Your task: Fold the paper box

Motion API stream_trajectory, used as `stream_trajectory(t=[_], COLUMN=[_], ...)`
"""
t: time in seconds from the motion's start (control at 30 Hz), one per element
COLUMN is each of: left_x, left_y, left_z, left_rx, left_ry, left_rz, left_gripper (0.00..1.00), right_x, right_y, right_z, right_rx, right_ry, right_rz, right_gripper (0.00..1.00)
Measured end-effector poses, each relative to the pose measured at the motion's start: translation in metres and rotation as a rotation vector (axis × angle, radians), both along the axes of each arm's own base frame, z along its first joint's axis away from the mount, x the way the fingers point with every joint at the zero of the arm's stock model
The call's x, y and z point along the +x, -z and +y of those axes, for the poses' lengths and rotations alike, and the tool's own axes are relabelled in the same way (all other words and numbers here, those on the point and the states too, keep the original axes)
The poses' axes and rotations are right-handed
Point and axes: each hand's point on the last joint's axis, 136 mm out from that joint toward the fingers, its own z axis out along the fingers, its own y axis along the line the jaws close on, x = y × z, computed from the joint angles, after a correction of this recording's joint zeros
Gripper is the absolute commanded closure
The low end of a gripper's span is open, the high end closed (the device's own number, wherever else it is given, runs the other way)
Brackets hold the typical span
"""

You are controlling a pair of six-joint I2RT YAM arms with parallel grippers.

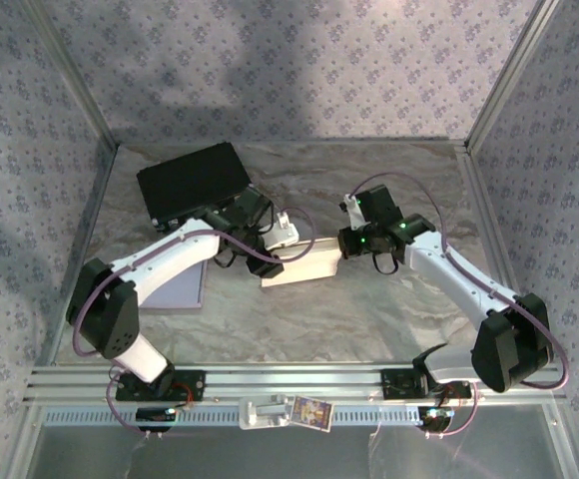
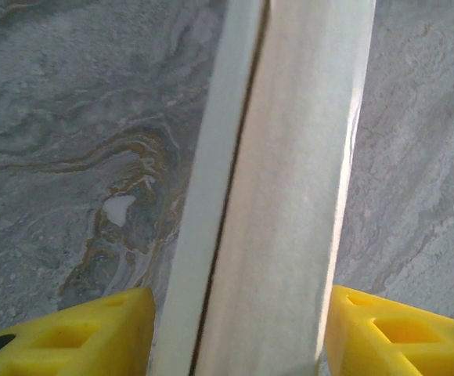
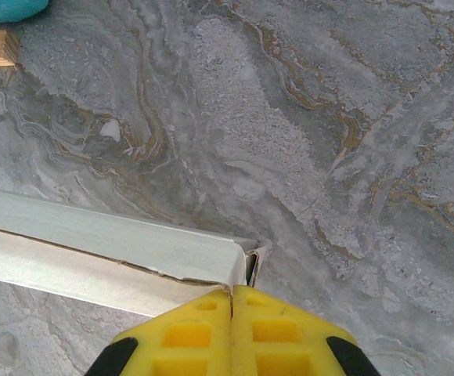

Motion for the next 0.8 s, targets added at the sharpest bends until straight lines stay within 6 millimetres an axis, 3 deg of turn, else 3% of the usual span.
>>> stream_trajectory(t=[0.2,0.33,0.47,0.6,0.8], left_x=[0.009,0.014,0.027,0.035,0.018], left_y=[-0.020,-0.034,-0.051,-0.066,-0.062], left_z=[0.007,0.015,0.039,0.063,0.065], left_rx=[-0.052,-0.086,-0.143,-0.157,-0.139], left_ry=[-0.094,-0.181,-0.357,-0.489,-0.504], left_rz=[-0.073,-0.089,-0.063,0.012,0.143], left_gripper=[0.41,0.49,0.61,0.63,0.60], right_x=[-0.002,-0.004,-0.004,-0.004,-0.002], right_y=[-0.001,-0.002,-0.002,-0.002,-0.002], right_z=[0.005,0.010,0.011,0.011,0.014], right_rx=[-0.009,-0.018,-0.024,-0.022,-0.024], right_ry=[0.007,0.015,0.024,0.029,0.026], right_rz=[-0.007,-0.015,-0.015,-0.010,-0.009], right_gripper=[1.00,1.00,1.00,1.00,1.00])
